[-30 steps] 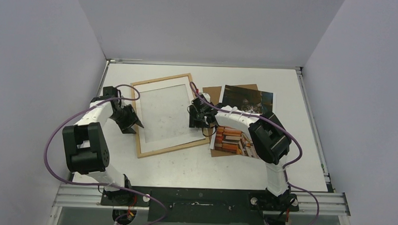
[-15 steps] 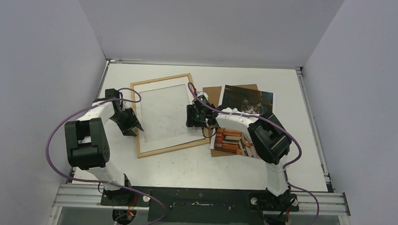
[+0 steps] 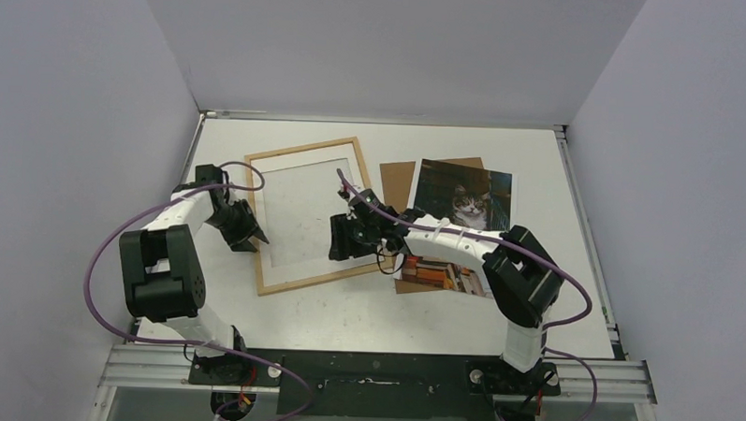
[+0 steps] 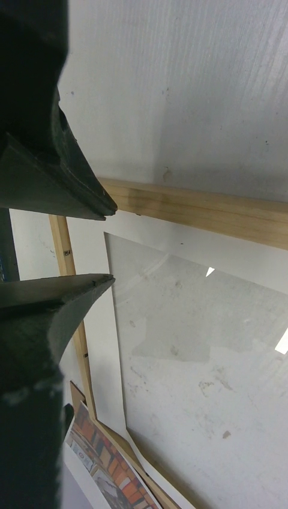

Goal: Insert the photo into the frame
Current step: Place the photo frame item in the photo frame, then pick up the photo at the center of the board.

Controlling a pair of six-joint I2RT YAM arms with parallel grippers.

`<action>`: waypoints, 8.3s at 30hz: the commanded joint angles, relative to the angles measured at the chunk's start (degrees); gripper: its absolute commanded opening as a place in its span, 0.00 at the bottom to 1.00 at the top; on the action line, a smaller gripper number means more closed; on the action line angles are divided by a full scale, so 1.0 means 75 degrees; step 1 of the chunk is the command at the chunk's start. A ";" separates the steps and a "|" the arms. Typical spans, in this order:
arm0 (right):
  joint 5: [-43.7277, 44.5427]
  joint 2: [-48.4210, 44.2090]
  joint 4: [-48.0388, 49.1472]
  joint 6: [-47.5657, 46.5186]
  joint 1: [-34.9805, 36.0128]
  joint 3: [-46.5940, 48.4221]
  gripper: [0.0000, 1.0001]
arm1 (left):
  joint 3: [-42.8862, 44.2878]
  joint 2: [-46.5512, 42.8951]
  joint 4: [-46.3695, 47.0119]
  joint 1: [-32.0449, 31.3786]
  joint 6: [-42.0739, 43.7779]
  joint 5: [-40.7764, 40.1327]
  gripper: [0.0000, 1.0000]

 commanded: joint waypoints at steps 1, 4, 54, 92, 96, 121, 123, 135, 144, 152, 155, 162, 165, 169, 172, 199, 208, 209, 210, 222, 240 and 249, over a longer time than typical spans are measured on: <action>-0.0152 0.0143 -0.0145 0.0148 0.0075 -0.0052 0.50 | 0.0161 -0.0419 -0.0126 -0.0012 0.0150 0.0222 0.37; 0.0050 0.0328 -0.0241 0.0198 0.0075 0.0037 0.49 | -0.0032 -0.0467 -0.0132 -0.0022 0.0136 0.0357 0.36; 0.1470 0.1272 -0.0498 0.0951 -0.1077 0.1200 0.50 | 0.0492 -0.0568 -0.0607 -0.0027 0.0204 0.0745 0.32; 0.0997 -0.1931 -0.1679 0.1108 -0.2519 -0.0857 0.58 | 0.0627 -0.0729 0.1532 -0.3325 -0.1624 0.1326 0.41; 0.1683 -0.2577 -0.2612 0.0684 -0.3830 -0.1250 0.64 | 0.1249 0.0019 0.2291 -0.4430 -0.2036 0.1159 0.47; 0.3045 -0.2951 -0.3322 -0.0105 -0.5106 -0.2733 0.76 | 0.1152 0.1472 0.3186 -0.8012 -0.4190 -0.1337 0.57; 0.3006 -0.2880 -0.3281 -0.0048 -0.5126 -0.2818 0.75 | 0.1116 0.1573 0.3339 -0.8076 -0.4359 -0.1446 0.57; 0.2402 -0.2168 -0.3122 -0.0155 -0.5657 -0.3171 0.68 | 0.0275 0.1814 0.4825 -0.8242 -0.5208 -0.1973 0.53; 0.2276 -0.2045 -0.3074 -0.0201 -0.5816 -0.3298 0.65 | 0.0058 0.1290 0.5646 -0.8239 -0.5222 -0.1750 0.41; 0.2246 -0.1924 -0.2969 -0.0197 -0.5844 -0.3378 0.64 | 0.0330 0.1185 0.5382 -0.8227 -0.5037 -0.1803 0.19; 0.2221 -0.1882 -0.2919 -0.0186 -0.5845 -0.3403 0.63 | 0.0508 0.1173 0.5082 -0.8256 -0.4843 -0.1892 0.16; 0.2209 -0.1790 -0.2825 -0.0131 -0.5847 -0.3428 0.62 | 0.0779 0.1040 0.4666 -0.8251 -0.4520 -0.1940 0.15; 0.2221 -0.1743 -0.2782 -0.0106 -0.5841 -0.3426 0.62 | 0.0777 0.1111 0.4798 -0.8256 -0.4496 -0.1691 0.15; 0.2153 -0.1697 -0.2681 -0.0058 -0.5847 -0.3473 0.62 | 0.0828 0.1413 0.4831 -0.8248 -0.4589 -0.1398 0.18; 0.2070 -0.1725 -0.2583 -0.0016 -0.5844 -0.3549 0.62 | 0.0847 0.1614 0.4978 -0.8179 -0.4727 -0.1252 0.22; 0.1473 -0.3262 -0.5677 0.0643 -0.5608 0.0572 0.76 | 0.2367 0.0371 0.3026 -0.8055 -0.1004 -0.1131 0.00; 0.2513 -0.2656 -0.6033 0.2172 -0.4155 0.2419 0.96 | 0.2951 0.0067 0.2175 -0.8244 0.0708 -0.2552 0.00; 0.2568 -0.2639 -0.5932 0.2239 -0.4070 0.2509 0.98 | 0.2989 0.0079 0.2126 -0.8310 0.0781 -0.2750 0.00; 0.2592 -0.2584 -0.5863 0.2286 -0.4013 0.2589 1.00 | 0.3026 0.0106 0.2041 -0.8382 0.0897 -0.2906 0.00; 0.3220 -0.1122 -0.6091 0.2341 -0.3515 0.3605 0.98 | 0.2428 -0.0572 0.2662 -0.8823 0.1395 -0.3746 0.00; 0.2872 -0.1102 -0.4908 0.2246 -0.3116 0.3743 0.96 | 0.2489 -0.0375 0.2574 -0.8877 0.1378 -0.3815 0.00; 0.2311 -0.1155 -0.4084 0.2168 -0.3085 0.3464 0.96 | 0.2554 -0.0286 0.2542 -0.8860 0.1326 -0.3750 0.00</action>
